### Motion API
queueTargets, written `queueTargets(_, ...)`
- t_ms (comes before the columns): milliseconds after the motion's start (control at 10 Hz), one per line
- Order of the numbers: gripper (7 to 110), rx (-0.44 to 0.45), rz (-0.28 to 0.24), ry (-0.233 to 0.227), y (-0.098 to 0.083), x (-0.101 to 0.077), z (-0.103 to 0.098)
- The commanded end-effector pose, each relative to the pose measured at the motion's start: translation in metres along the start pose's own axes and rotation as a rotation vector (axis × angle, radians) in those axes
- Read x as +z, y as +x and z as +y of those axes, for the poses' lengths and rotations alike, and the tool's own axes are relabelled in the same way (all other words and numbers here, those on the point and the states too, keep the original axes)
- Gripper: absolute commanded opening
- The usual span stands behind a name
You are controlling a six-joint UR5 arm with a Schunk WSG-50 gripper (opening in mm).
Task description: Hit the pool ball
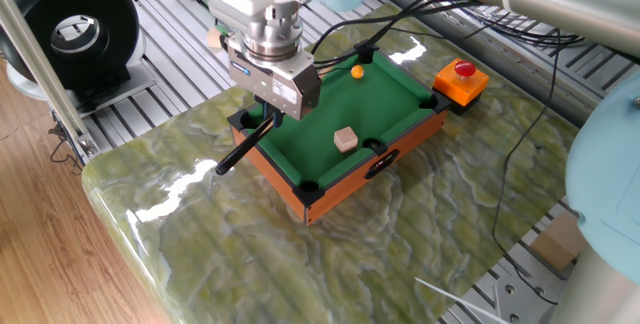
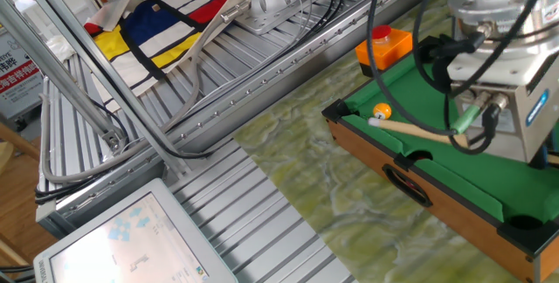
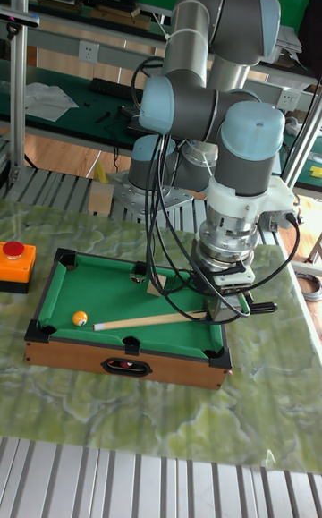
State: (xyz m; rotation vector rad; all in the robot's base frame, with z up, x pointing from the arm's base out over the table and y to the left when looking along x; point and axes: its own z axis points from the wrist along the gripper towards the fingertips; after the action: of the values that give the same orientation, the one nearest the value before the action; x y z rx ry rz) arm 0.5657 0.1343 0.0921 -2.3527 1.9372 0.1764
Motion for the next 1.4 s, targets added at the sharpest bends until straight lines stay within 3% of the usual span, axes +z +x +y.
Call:
queueTargets(0, 7, 0.047, -0.065, -0.022, -0.016, -0.009, 0.005)
queueTargets(500, 7, 0.064, -0.075, -0.077, 0.003, -0.008, 0.019)
queueTargets(1000, 7, 0.006, -0.104, -0.073, -0.001, -0.007, 0.019)
queueTargets(1300, 7, -0.004, -0.096, -0.076, 0.000, -0.006, 0.021)
